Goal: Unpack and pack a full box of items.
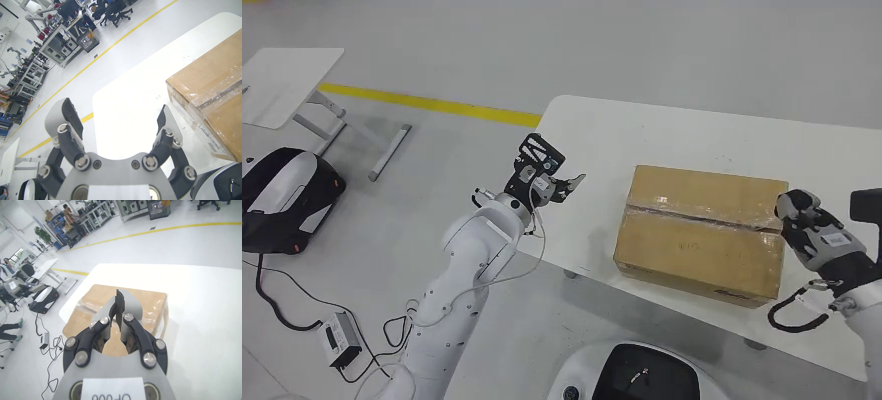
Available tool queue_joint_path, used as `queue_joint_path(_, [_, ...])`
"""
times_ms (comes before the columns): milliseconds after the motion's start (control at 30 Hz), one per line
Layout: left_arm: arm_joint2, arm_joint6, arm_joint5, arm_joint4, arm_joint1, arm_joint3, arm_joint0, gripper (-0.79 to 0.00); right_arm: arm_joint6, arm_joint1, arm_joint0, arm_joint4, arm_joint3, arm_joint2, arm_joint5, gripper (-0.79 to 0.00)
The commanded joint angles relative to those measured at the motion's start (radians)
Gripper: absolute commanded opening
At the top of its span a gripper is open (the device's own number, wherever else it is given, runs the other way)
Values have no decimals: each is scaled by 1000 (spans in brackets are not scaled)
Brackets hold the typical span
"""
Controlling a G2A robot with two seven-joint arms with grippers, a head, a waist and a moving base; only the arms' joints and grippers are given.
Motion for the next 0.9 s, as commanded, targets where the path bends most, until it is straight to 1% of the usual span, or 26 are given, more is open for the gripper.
queue_joint_path(0, [0, 0, 0, 0, 0, 0, 0, 0, -5, -4, 35, -8, 29, -64, -28, -785])
queue_joint_path(100, [0, 0, 0, 0, 0, 0, 0, 0, -42, -19, 100, -3, 112, -187, -66, -785])
queue_joint_path(267, [0, 0, 0, 0, 0, 0, 0, 0, -125, -56, 225, -46, 306, -396, -95, -785])
queue_joint_path(333, [0, 0, 0, 0, 0, 0, 0, 0, -142, -73, 273, -43, 365, -462, -98, -785])
queue_joint_path(433, [0, 0, 0, 0, 0, 0, 0, 0, -159, -95, 333, -60, 412, -535, -101, -785])
queue_joint_path(533, [0, 0, 0, 0, 0, 0, 0, 0, -159, -112, 373, -74, 464, -584, -93, -785])
queue_joint_path(633, [0, 0, 0, 0, 0, 0, 0, 0, -169, -124, 396, -80, 514, -608, -91, -785])
queue_joint_path(767, [0, 0, 0, 0, 0, 0, 0, 0, -163, -131, 405, -95, 559, -610, -79, -785])
queue_joint_path(867, [0, 0, 0, 0, 0, 0, 0, 0, -156, -127, 391, -107, 560, -589, -78, -785])
